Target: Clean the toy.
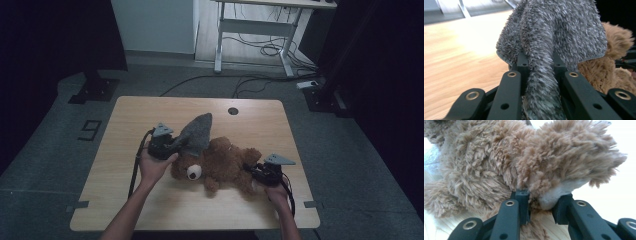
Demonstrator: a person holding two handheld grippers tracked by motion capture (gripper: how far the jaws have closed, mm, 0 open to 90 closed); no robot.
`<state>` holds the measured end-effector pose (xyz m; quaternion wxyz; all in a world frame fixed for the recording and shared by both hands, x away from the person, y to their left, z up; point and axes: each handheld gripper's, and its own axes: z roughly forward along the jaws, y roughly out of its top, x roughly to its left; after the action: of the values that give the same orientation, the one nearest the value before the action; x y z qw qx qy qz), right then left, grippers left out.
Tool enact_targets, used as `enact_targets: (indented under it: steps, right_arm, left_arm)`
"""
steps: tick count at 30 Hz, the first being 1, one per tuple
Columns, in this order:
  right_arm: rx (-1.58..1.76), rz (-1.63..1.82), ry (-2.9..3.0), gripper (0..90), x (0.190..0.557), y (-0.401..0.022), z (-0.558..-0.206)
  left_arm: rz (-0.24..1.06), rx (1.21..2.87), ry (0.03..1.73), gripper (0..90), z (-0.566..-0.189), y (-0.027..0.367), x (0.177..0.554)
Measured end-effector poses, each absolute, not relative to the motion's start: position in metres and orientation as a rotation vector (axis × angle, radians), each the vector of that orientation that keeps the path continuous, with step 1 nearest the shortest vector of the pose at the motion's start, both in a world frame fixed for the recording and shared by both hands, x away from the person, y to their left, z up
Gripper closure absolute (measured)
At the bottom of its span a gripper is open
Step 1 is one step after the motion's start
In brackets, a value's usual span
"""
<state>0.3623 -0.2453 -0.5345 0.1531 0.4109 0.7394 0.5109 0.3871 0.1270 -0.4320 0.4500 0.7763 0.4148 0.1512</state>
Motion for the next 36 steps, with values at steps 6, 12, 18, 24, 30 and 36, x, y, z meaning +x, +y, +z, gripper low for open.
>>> enact_targets:
  steps: [6, 12, 18, 24, 30, 36]
  right_arm:
    - [1.177, 1.455, 2.114, 70.6, 0.362, -0.246, -0.534]
    - [1.168, 1.468, 2.122, 70.6, 0.361, -0.246, -0.534]
    - [1.172, 1.471, 2.123, 70.5, 0.361, -0.246, -0.535]
    - [1.179, 1.473, 2.126, 70.6, 0.362, -0.246, -0.536]
    - [1.186, 1.467, 2.125, 70.6, 0.362, -0.247, -0.536]
    - [1.190, 1.471, 2.122, 70.6, 0.363, -0.247, -0.537]
  left_arm:
    - [0.416, 1.980, 1.014, 76.0, -0.454, 0.105, 0.387]
    - [0.432, 1.959, 1.023, 76.2, -0.455, 0.128, 0.375]
    - [0.471, 1.952, 1.050, 76.1, -0.454, 0.146, 0.369]
    - [0.498, 1.952, 1.102, 76.4, -0.460, 0.168, 0.364]
    - [0.436, 1.969, 1.188, 76.5, -0.493, 0.186, 0.358]
    - [0.378, 1.948, 1.190, 76.4, -0.498, 0.194, 0.356]
